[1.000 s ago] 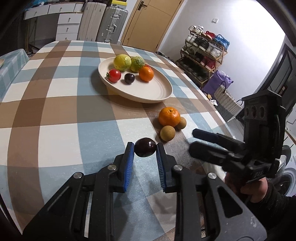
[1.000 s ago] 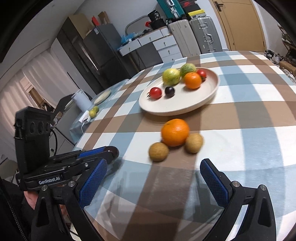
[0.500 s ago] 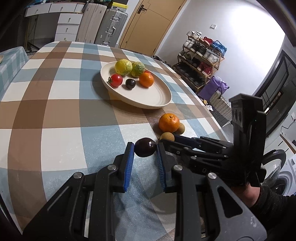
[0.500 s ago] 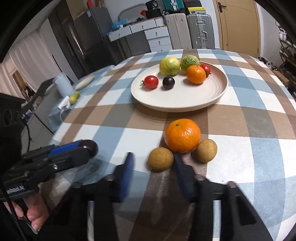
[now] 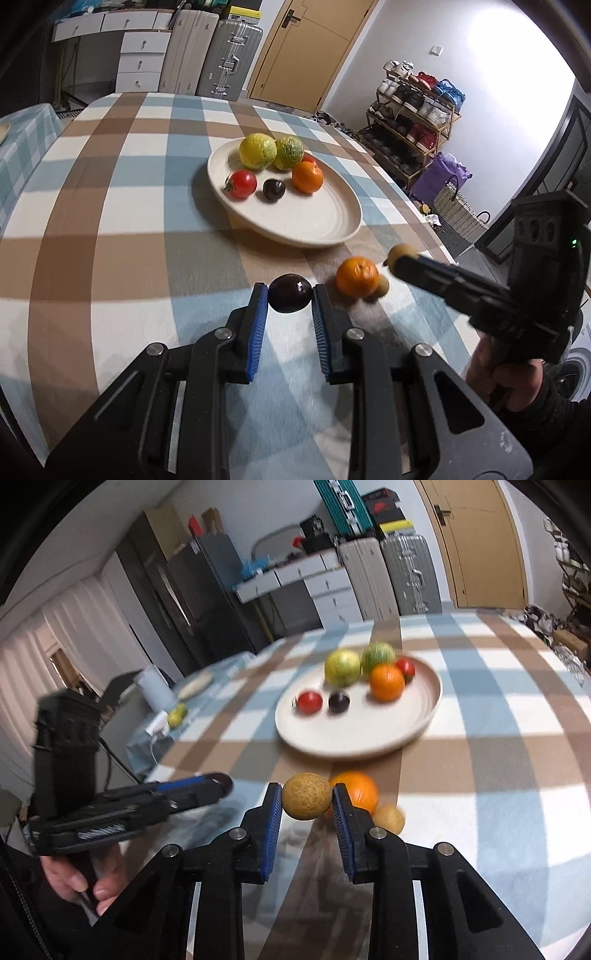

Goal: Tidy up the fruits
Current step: 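Carry the plum and brown fruit onto the cream plate and open both tools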

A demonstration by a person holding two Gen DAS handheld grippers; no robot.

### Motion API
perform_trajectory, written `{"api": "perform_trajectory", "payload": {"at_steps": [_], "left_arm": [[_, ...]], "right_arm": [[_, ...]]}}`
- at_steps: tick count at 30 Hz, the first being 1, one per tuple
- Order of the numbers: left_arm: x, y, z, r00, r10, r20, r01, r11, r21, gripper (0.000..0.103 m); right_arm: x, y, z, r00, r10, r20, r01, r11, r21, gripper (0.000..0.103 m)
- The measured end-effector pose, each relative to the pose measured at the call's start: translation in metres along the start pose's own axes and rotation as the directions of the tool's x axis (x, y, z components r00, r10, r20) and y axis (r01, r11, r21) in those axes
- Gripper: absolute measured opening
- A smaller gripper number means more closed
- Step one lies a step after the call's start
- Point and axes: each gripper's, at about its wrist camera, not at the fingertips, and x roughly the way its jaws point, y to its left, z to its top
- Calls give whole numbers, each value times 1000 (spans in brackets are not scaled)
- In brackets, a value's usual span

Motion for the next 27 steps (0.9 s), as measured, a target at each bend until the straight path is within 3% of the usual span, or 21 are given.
{"api": "perform_trajectory", "payload": {"at_steps": [10,21,27], "left_arm": [[36,1,70,1000,29,11,-29,1000,-6,22],[87,33,144,999,49,-10,-49,998,-30,22],[114,47,156,998,54,-42,-55,998,-16,22]], "right_arm": [[10,-26,58,996,74,47,-72,997,-31,28],[65,-42,119,990,141,-10,-142,987,-77,28],[102,-49,134,990,123,-73,-129,989,-76,28]]}}
